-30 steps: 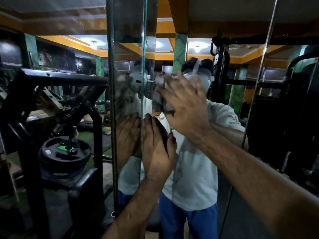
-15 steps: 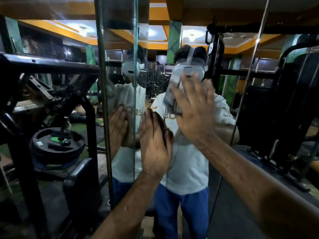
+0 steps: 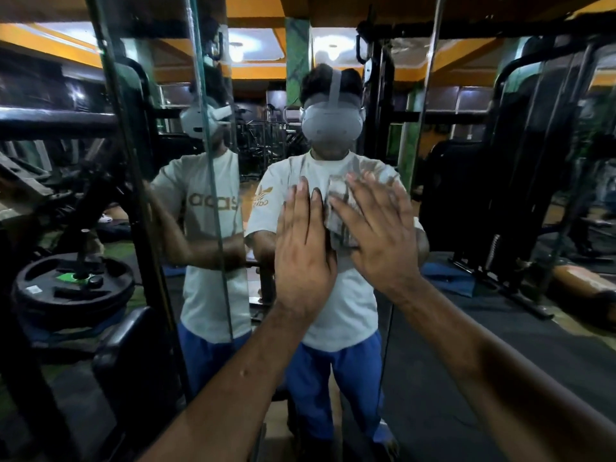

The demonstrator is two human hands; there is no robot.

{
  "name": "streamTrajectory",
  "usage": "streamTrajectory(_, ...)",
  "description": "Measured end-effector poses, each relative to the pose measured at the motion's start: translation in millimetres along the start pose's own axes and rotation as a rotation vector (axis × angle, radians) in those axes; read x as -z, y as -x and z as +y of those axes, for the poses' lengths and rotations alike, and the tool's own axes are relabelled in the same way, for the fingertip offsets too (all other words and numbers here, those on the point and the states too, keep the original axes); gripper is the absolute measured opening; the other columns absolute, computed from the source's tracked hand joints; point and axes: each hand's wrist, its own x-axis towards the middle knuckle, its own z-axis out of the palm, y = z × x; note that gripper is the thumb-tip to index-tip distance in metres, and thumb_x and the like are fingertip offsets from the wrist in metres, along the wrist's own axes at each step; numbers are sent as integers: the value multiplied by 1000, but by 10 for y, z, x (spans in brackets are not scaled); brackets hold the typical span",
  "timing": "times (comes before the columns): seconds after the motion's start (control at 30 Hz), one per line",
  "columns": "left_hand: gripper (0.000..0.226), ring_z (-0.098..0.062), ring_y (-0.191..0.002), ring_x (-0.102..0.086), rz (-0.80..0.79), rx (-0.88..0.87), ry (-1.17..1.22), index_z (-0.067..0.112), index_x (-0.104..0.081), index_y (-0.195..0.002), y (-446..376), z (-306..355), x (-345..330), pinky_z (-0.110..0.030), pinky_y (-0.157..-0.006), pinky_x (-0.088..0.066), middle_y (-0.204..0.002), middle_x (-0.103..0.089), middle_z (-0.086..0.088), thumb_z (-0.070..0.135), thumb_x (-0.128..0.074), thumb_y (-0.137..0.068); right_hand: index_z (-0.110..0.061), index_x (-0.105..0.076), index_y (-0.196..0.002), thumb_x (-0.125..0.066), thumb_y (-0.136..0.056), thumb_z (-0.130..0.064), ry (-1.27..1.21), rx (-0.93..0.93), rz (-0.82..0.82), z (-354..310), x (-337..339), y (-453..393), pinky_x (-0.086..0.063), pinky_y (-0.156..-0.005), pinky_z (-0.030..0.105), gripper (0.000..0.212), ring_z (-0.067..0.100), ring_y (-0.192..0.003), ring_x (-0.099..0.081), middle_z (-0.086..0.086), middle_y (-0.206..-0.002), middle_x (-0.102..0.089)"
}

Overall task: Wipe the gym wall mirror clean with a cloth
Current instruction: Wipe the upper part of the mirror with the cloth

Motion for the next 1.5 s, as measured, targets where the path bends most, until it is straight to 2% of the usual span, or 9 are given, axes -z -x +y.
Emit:
streamTrajectory(0.07,58,-36,-153,-20,-18,-54,14,-9,-37,-149,-59,48,-26,-51,-124,-20,-160,-28,-25,2,-37,-93,-19,-49,-153,-71,-88,-15,17,-19,12,174,47,2,-17,-126,57,68,32,-152,-38,13,-161,-45)
streamTrajectory(0.2,66,-33,-154,-18,-53,-122,5,-5,-37,-151,-190,142,-103,-54,-123,-22,-162,-27,-22,-3,-38,-85,-16,-52,-151,-72,-80,-16,28,-314,139,408,104,-175,-13,-127,57,73,36,-153,-33,15,-162,-43)
streamTrajectory(0.4,65,-31,-154,-18,-103,-165,26,-3,-36,-152,-244,313,-214,-53,-123,-23,-163,-27,-19,3,-44,-88,-17,-52,-152,-70,-93,-31,39,-342,76,335,88,348,-19,-126,61,63,35,-155,-31,16,-163,-40)
streamTrajectory(0.57,59,-32,-153,-20,-173,-380,-13,-4,-37,-151,-495,506,-306,-49,-125,-20,-162,-27,-21,12,-44,-95,-15,-47,-155,-57,-103,-44,51,-723,250,681,231,21,-17,-126,61,61,38,-156,-27,16,-166,-37)
streamTrajectory(0.8,60,-33,-154,-20,-179,-415,-4,-2,-42,-150,-522,845,-563,-50,-123,-22,-162,-28,-21,23,-54,-96,-16,-50,-152,-56,-103,-44,58,-562,154,947,358,619,-21,-125,61,56,36,-155,-30,19,-163,-40)
streamTrajectory(0.97,59,-31,-154,-19,-189,-470,-43,-2,-40,-151,-602,1119,-802,-47,-126,-17,-163,-27,-20,17,-51,-96,-15,-41,-159,-48,-106,-50,15,-1003,318,1318,488,218,-16,-125,64,64,38,-159,-20,16,-168,-32)
streamTrajectory(1.17,61,-31,-154,-20,-165,-483,-54,-2,-41,-150,-655,1447,-1013,-48,-125,-19,-162,-28,-20,15,-48,-92,-15,-49,-154,-45,-107,-43,-2,-648,174,1569,640,656,-18,-125,61,55,34,-158,-24,15,-166,-35)
streamTrajectory(1.33,58,-32,-153,-23,-190,-511,-52,-1,-39,-151,-594,1725,-1238,-49,-124,-21,-161,-30,-20,17,-50,-97,-18,-36,-159,-50,-103,-40,-12,-1074,310,1826,744,635,-14,-127,62,62,36,-159,-20,15,-169,-30)
streamTrajectory(1.5,59,-32,-152,-25,-108,-468,-36,-2,-41,-150,-585,1941,-1391,-50,-123,-24,-161,-32,-20,9,-54,-94,-13,-48,-154,-50,-102,-37,-39,-687,176,2023,844,843,-16,-126,61,57,37,-158,-23,17,-166,-35)
